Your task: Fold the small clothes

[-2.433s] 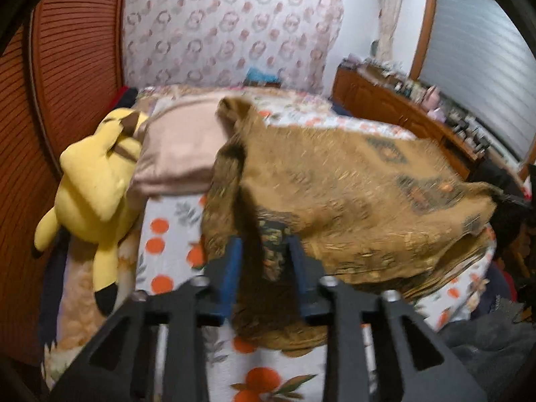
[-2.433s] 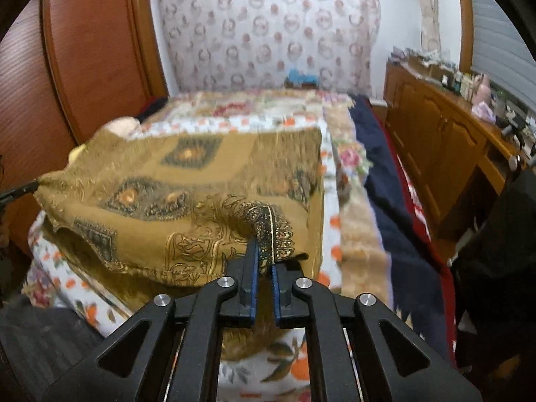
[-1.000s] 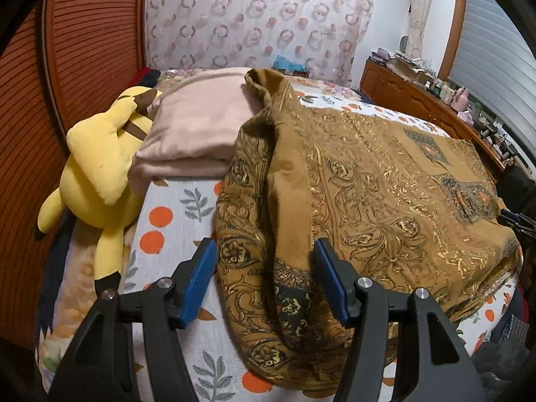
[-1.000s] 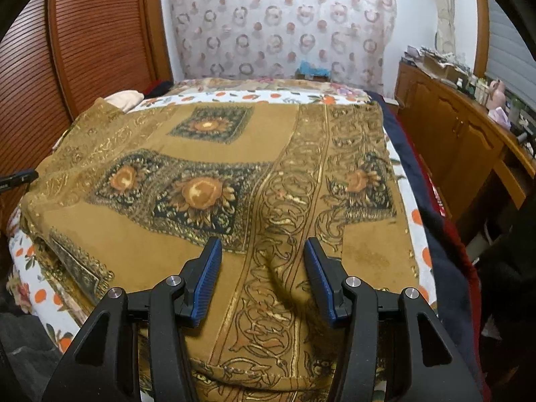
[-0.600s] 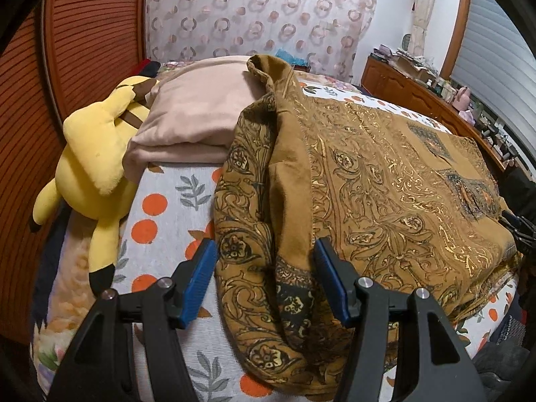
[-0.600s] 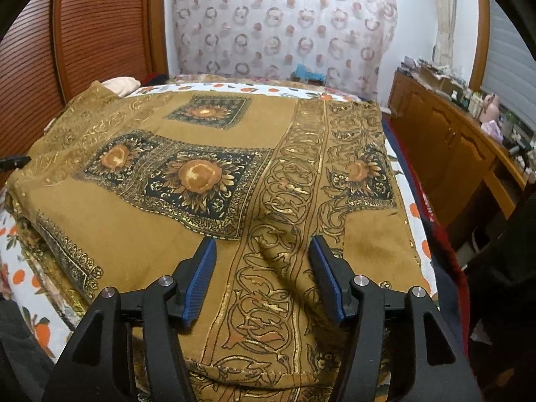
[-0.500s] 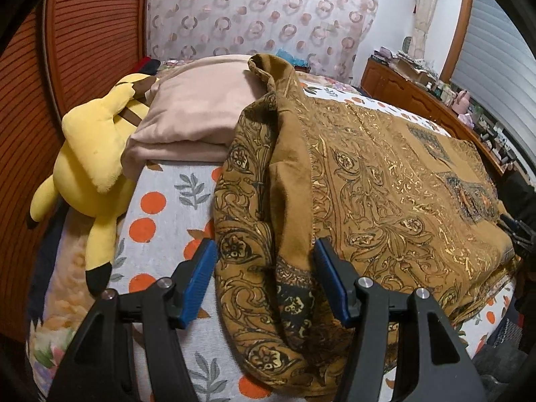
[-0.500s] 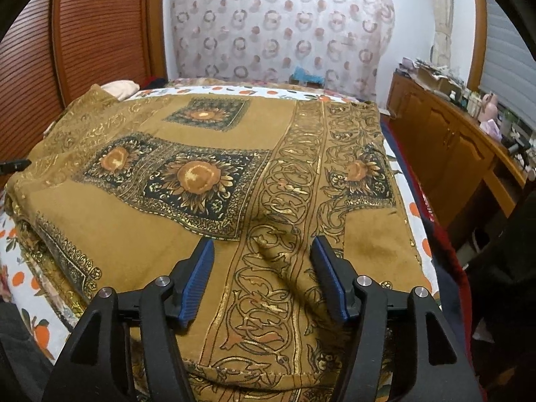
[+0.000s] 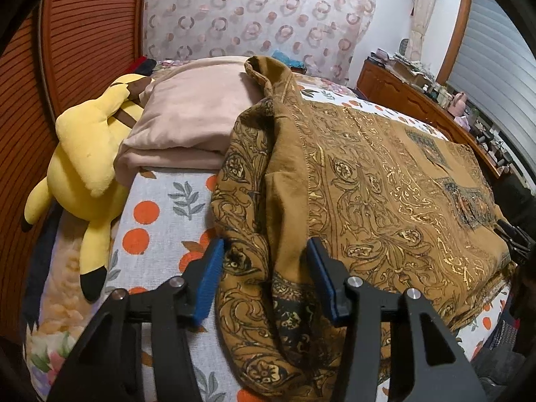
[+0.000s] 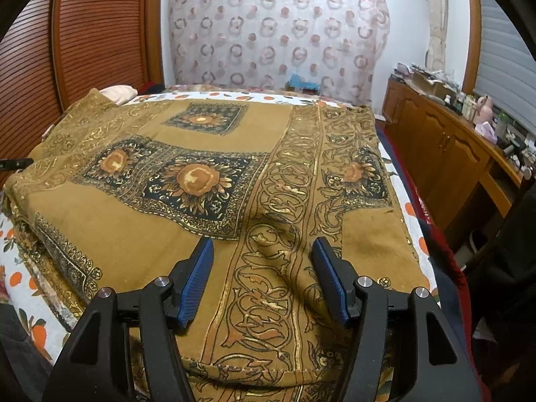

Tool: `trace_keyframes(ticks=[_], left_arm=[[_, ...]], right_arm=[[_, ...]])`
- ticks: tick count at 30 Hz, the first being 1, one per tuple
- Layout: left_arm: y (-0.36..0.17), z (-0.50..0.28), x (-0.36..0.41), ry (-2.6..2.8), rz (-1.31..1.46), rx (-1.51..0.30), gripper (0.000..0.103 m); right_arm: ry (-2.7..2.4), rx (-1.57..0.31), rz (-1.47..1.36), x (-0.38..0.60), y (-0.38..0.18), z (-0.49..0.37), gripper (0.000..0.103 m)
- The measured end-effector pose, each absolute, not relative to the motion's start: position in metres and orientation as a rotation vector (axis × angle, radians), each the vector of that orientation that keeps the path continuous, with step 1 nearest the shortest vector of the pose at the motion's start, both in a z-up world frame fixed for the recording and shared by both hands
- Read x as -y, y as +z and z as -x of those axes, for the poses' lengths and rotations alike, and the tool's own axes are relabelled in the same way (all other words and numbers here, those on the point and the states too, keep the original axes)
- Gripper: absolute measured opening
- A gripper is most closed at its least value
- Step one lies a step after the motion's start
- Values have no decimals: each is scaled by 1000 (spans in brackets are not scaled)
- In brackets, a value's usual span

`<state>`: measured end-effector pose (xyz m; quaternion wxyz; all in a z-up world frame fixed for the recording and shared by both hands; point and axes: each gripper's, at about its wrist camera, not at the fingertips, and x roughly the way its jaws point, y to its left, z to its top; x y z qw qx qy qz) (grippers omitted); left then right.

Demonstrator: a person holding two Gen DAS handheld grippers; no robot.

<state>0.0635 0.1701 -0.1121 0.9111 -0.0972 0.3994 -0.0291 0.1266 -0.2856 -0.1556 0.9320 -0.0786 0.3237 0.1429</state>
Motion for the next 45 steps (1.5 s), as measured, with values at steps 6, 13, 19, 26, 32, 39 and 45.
trace_keyframes(ticks=[6,13,19,26,32,39,45], left_arm=[[-112,-64,-166,-51,166,-826,42],[-97,-59,-145,-120,126,-792,1],[-44,-50,-140,-178,186,-656,1],[22,-66,-105,-289,158,-539,1],[54,-86,-50,-408,93,-496,1],[72,-109,28,-552,36,-497,1],[86,-121,109,-669,-40,-520,1]], right_arm=[[289,-662,170,286,-156,-126,63],[277,-657,147,289,-156,-124,63],[280,-618,132,294,-159,-111,63],[287,-632,95,302,-155,-113,63],[265,-615,134,315,-136,-108,63],[202,-579,95,351,-111,-105,63],[170,-559,62,371,-102,-101,63]])
